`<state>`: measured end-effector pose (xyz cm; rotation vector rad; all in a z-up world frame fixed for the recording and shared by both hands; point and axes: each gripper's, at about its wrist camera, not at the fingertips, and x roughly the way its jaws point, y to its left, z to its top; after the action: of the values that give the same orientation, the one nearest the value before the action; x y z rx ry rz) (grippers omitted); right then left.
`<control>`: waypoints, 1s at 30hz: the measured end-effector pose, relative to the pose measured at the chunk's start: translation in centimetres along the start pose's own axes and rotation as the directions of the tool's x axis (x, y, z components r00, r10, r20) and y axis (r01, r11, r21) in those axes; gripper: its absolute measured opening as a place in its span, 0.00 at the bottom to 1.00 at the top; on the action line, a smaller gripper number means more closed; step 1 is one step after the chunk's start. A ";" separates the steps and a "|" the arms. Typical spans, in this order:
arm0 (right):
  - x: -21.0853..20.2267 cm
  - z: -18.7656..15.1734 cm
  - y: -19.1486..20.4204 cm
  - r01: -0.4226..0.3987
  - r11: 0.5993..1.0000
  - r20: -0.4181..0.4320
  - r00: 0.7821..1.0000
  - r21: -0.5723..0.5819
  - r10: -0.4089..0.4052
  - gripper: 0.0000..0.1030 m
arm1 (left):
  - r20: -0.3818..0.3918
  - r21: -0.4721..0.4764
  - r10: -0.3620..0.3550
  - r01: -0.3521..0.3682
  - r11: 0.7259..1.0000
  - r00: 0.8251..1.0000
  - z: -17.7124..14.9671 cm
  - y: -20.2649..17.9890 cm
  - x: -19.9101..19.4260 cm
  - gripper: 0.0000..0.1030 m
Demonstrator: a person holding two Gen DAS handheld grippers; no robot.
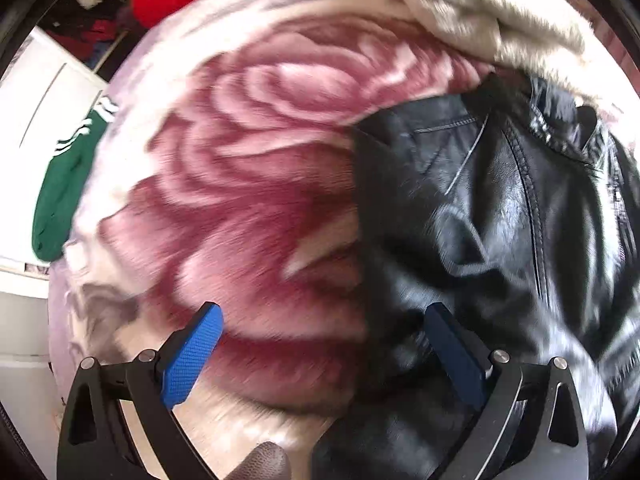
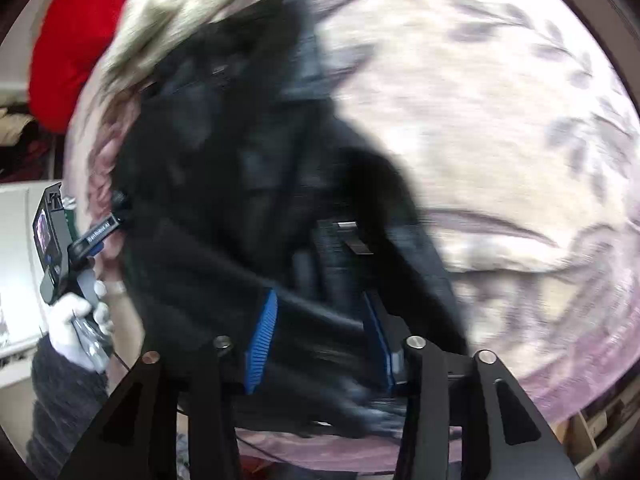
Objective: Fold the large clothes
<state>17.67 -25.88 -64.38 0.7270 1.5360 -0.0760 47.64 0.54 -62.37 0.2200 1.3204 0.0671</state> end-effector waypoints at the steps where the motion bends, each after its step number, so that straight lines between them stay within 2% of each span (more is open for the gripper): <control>1: 0.5 -0.1 0.8 -0.020 1.000 -0.013 1.000 -0.024 0.020 0.46 | 0.015 -0.015 0.002 -0.002 1.000 1.000 -0.8 0.8 -0.8 1.00; 3: 3.7 0.3 6.3 -0.052 0.995 -0.050 0.998 -0.083 0.048 0.46 | 0.027 -0.031 0.024 -0.023 0.999 0.999 -2.1 1.8 -1.7 1.00; 5: 5.5 0.4 8.2 -0.053 0.985 -0.078 0.996 -0.162 0.041 0.46 | 0.021 -0.019 0.055 -0.055 0.998 0.998 -3.1 2.0 -1.5 1.00; 6: 7.3 0.1 8.7 0.002 0.980 -0.103 0.994 -0.198 -0.023 0.46 | -0.001 -0.007 0.076 -0.076 0.997 0.997 -3.8 2.1 -0.9 1.00; 7: 9.8 -0.1 8.3 0.097 0.972 -0.156 0.979 -0.214 -0.132 0.46 | -0.020 -0.003 0.087 -0.087 0.996 0.996 -4.2 2.0 -0.7 1.00; 8: 11.9 0.1 8.1 0.113 0.976 -0.194 0.970 -0.186 -0.149 0.46 | -0.035 -0.012 0.093 -0.094 0.996 0.995 -5.0 2.2 -0.6 1.00; 10: 11.6 0.5 7.3 0.084 0.988 -0.211 0.971 -0.129 -0.111 0.46 | -0.048 -0.045 0.091 -0.093 0.995 0.995 -6.5 3.4 -1.5 1.00; 13: 6.9 0.3 5.3 -0.003 0.998 -0.186 0.983 -0.067 -0.010 0.49 | -0.071 -0.127 -0.012 0.003 0.992 0.997 -10.8 5.8 -3.5 1.00; 15: 3.9 -0.4 2.5 0.011 1.000 -0.148 0.989 -0.011 -0.013 0.61 | -0.112 -0.166 -0.100 0.080 0.983 0.989 -14.7 8.1 -4.1 1.00; 16: 2.2 -1.0 0.4 0.035 0.999 -0.128 0.991 0.026 -0.032 0.63 | -0.139 -0.176 -0.124 0.099 0.979 0.982 -15.9 8.4 -3.9 1.00; 18: 0.6 -2.0 -3.2 0.074 0.994 -0.131 0.989 0.086 -0.062 0.63 | -0.209 -0.185 -0.211 0.173 0.967 0.955 -19.6 9.0 -2.8 1.00; 20: 0.5 -2.9 -6.5 0.108 0.982 -0.161 0.983 0.156 -0.082 0.64 | -0.241 -0.195 -0.281 0.238 0.952 0.929 -22.2 8.6 -1.9 0.97; 21: 0.3 -3.5 -8.5 0.124 0.973 -0.181 0.980 0.197 -0.088 0.64 | -0.247 -0.212 -0.330 0.282 0.936 0.911 -23.1 8.2 -1.5 0.92; 23: 0.6 -4.4 -11.6 0.130 0.960 -0.212 0.974 0.247 -0.078 0.64 | -0.237 -0.229 -0.396 0.345 0.910 0.887 -24.0 7.2 -1.0 0.78; 25: 1.4 -5.0 -12.7 0.108 0.961 -0.228 0.972 0.255 -0.048 0.64 | -0.207 -0.219 -0.430 0.387 0.896 0.879 -24.0 5.9 -1.1 0.42; 26: 1.7 -5.1 -13.4 0.073 0.964 -0.227 0.974 0.257 -0.013 0.64 | -0.204 -0.198 -0.402 0.364 0.910 0.893 -23.9 5.1 -1.1 0.42; 27: 2.1 -5.1 -13.8 0.049 0.965 -0.234 0.972 0.257 0.013 0.64 | -0.189 -0.184 -0.374 0.341 0.922 0.908 -23.8 4.6 -1.3 0.36; 29: 3.3 -5.3 -13.9 -0.006 0.966 -0.241 0.968 0.259 0.071 0.61 | -0.153 -0.213 -0.363 0.328 0.920 0.919 -24.4 4.6 -1.8 0.26; 30: 3.5 -5.4 -13.7 -0.028 0.967 -0.230 0.969 0.253 0.089 0.42 | -0.133 -0.241 -0.372 0.334 0.911 0.919 -24.7 4.9 -2.4 0.21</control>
<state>6.59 -32.82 -72.12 1.0105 1.7536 -0.1422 23.52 7.97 -64.79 -0.2177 1.5004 -0.0818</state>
